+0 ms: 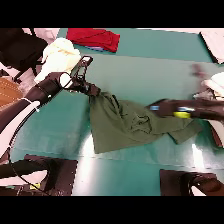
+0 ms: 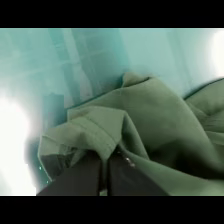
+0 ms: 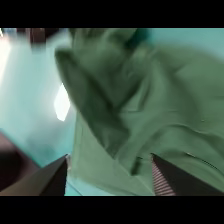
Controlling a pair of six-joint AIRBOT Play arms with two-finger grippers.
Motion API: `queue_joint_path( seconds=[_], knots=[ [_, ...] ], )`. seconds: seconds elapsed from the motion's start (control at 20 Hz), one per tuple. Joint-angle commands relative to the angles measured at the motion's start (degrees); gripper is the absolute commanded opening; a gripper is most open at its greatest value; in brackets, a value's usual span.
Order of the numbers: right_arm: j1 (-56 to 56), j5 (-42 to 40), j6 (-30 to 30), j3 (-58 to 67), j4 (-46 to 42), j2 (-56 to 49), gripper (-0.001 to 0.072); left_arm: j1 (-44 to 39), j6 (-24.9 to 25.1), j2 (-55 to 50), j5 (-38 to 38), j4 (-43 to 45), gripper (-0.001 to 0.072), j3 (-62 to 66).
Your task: Fold the shirts.
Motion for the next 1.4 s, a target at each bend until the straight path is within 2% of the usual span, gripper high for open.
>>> queue_joint_path(
  seconds=[0.0, 0.1, 0.2, 0.45, 0.55, 0.6, 0.7, 0.8, 1.0, 1.35],
  knots=[
    [16.9, -4.2, -0.2, 12.8, -11.3, -21.3, 0.0587, 0.0, -0.5, 0.3, -1.7, -1.1, 0.0031, 0.8],
    [19.2, -0.1, 4.0, 24.7, -17.9, -30.9, 0.0588, 0.0, -0.5, 0.4, -2.4, -1.2, 0.0031, 1.3],
    [19.5, 1.9, 5.2, 34.1, -20.5, -36.2, 0.0587, 0.0, -0.5, 0.4, -2.5, -1.2, 0.0031, 1.3],
    [19.6, 7.5, 7.3, 45.2, -24.2, -41.7, 0.0581, 0.0, -0.5, 0.4, -1.7, -1.2, 0.0031, 1.3],
    [20.2, 10.8, 8.1, 47.3, -25.8, -43.3, 0.0415, 0.0, -0.5, 0.4, -1.3, -1.2, 0.0031, 1.3],
    [20.3, 12.4, 8.2, 47.9, -25.8, -43.4, 0.0372, 0.0, -0.5, 0.4, -1.3, -1.2, 0.0032, 1.3],
    [20.3, 16.0, 9.8, 48.6, -26.7, -42.3, 0.0388, 0.0, -0.5, 0.4, -0.6, -1.2, 0.0031, 1.3],
    [20.0, 17.8, 12.9, 48.5, -28.7, -39.6, 0.0469, 0.0, -0.5, 0.4, -0.2, -1.2, 0.0032, 1.3],
    [20.8, 19.9, 18.7, 48.5, -28.7, -35.4, 0.0476, 0.0, -0.5, 0.4, 0.5, -1.2, 0.0031, 1.3],
    [21.9, 20.0, 20.7, 48.5, -25.6, -37.1, 0.0481, 0.0, -0.5, 0.4, 0.6, -1.2, 0.0031, 1.3]
  ],
)
